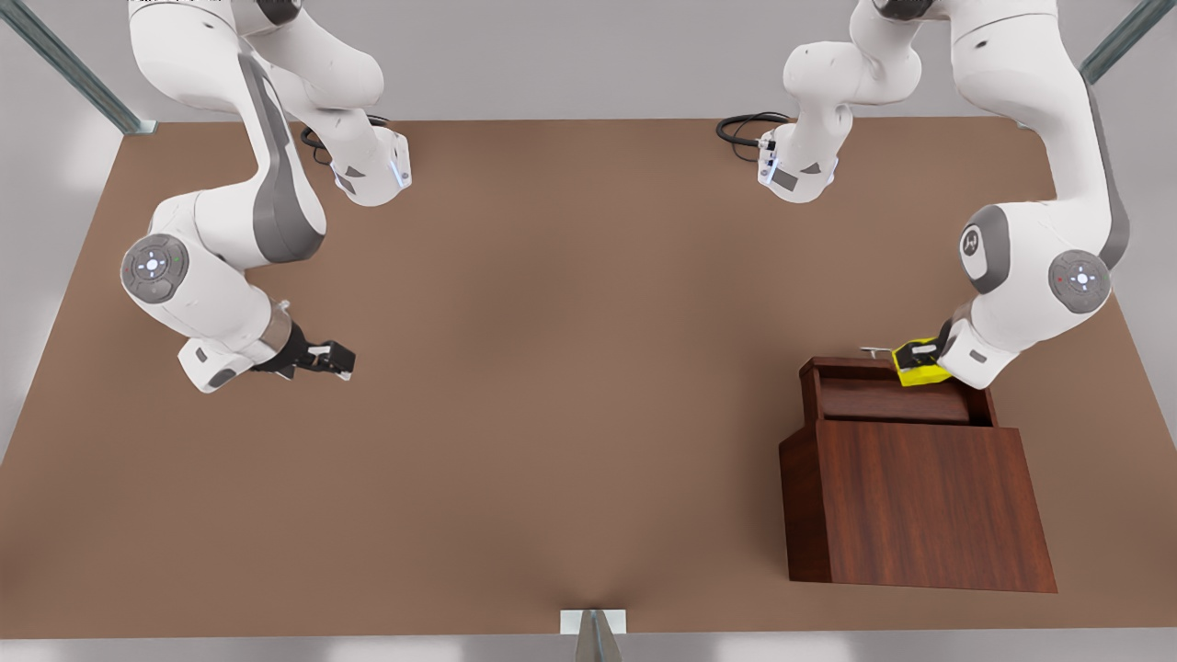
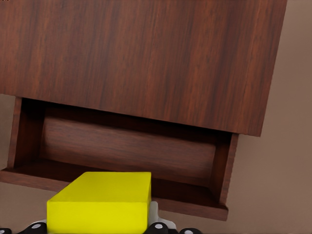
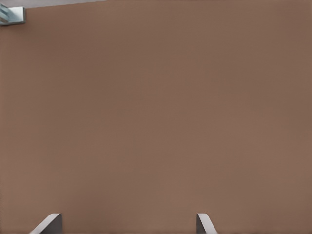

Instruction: Open the drawer with left arm, place the square in the middle with right arm, and place the square in the drawer with left arm

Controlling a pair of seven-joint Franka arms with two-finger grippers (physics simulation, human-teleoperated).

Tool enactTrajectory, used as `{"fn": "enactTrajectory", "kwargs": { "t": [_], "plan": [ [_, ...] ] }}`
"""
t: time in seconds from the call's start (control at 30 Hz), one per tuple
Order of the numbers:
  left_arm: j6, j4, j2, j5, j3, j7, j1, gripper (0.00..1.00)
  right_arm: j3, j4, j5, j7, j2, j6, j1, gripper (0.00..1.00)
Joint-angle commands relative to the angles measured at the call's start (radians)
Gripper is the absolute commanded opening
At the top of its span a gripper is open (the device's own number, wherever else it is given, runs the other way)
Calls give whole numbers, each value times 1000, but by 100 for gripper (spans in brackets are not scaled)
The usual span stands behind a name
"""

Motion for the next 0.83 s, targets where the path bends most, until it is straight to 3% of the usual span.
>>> {"fn": "enactTrajectory", "kwargs": {
  "t": [0.0, 0.2, 0.37, 0.43, 0.5, 0.57, 0.6, 0.7, 0.8],
  "plan": [
    [7, 0, 8, -1, 0, 2, 10, 75, 0, 0, 0, 0, 2, 0, 0, 100],
    [44, 10, 74, 7, -1, 15, 59, 75, 0, 0, 2, 0, 3, 8, 0, 100],
    [95, 10, 111, 9, -1, 69, 73, 81, 0, 0, 2, 0, 6, 8, 0, 100],
    [101, 8, 114, 10, -1, 83, 75, 100, 0, 8, 0, 0, 11, 6, 0, 100],
    [102, 8, 114, 10, 0, 81, 75, 100, 0, 8, 0, 0, 11, 6, 0, 100],
    [4, 62, 71, -2, -32, 45, 64, 100, 0, 9, 0, 0, 9, 6, 0, 100],
    [-124, 143, 61, 9, -86, 46, 33, 100, 0, 9, 0, 0, 9, 6, 2, 100],
    [-378, 388, 71, 53, -89, 60, -91, 100, 0, 8, 0, 0, 9, 5, 2, 100],
    [-392, 392, 69, 50, -87, 57, -93, 100, 0, 11, 0, -2, 12, 6, 2, 100]
  ]
}}
